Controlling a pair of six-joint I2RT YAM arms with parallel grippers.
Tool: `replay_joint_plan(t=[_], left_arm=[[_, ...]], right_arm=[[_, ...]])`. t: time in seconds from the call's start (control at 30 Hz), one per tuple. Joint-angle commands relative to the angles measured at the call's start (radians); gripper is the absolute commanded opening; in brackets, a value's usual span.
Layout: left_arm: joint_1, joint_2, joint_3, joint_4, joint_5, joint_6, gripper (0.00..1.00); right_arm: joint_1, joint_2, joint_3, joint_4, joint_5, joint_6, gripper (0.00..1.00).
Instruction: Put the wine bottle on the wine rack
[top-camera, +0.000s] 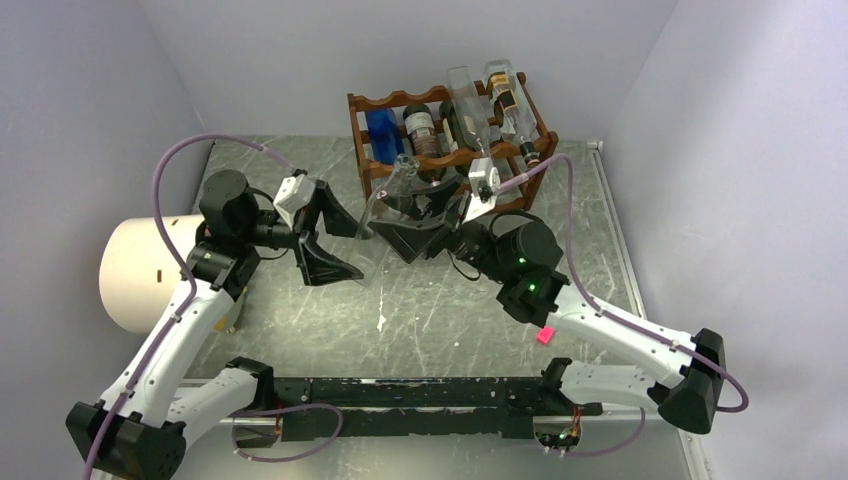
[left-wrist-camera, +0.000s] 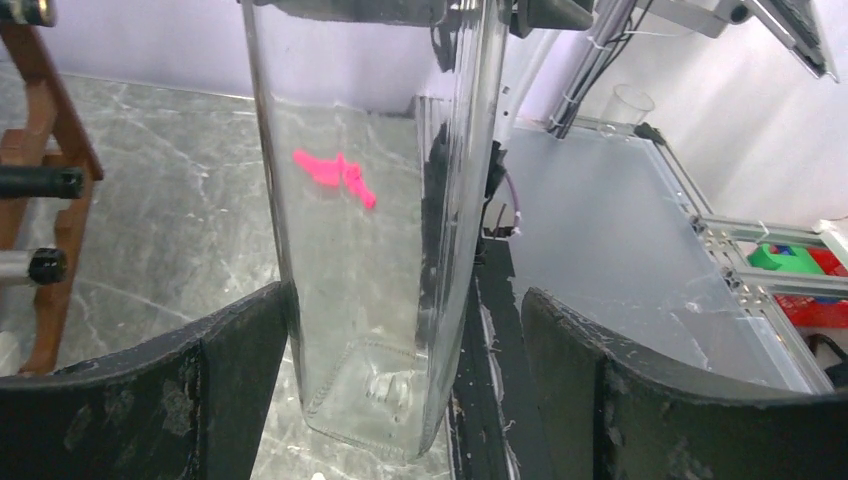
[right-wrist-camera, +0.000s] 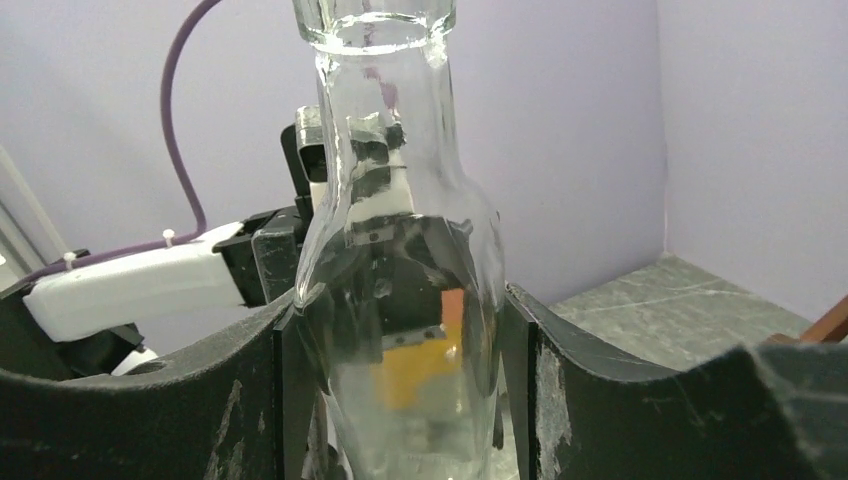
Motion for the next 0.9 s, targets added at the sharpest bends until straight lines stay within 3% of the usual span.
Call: replay_joint_plan(t=[0.0,0.27,0.5,0.57,0.67,0.77,0.8,0.87], left_arm=[[-0.027,0.004,-0.026,0.136,0.05,-0.074,0.89],[-0.056,0.054,-0.032,0.23,0.015,-0.173,0.85],[-0.08,0.063,-0.053,0.272,0.003,-0.174,0.86],[-0.097,0.072,-0.061,0.316,0.01,-0.224,0.82],[-0.113,0.087,-0.039,0.32,0.015,-0.223,0.58],[-0.116,0.085,-0.001,0.225,-0.02,-0.105,0.11],[-0.116,0.078,0.011,0.182,-0.044,-0.057,0.08],[-0.115,0.06,0.028,0.111,-0.081,0.043,0.07]], right_arm=[[-0.003,0.013,0.044,0.109,-0.049,0.028,0.0],[-0.003,0.027,0.035,0.167,-0.097,0.045,0.0],[-0.003,0.015,-0.004,0.259,-0.104,0.058,0.0],[-0.004,0.015,-0.01,0.275,-0.111,0.055,0.0],[-0.004,0.012,-0.018,0.285,-0.111,0.061,0.0],[-0.003,0.0,-0.025,0.271,-0.111,0.066,0.0],[-0.003,-0.009,-0.028,0.259,-0.104,0.065,0.01],[-0.003,-0.037,-0.033,0.211,-0.076,0.061,0.18]])
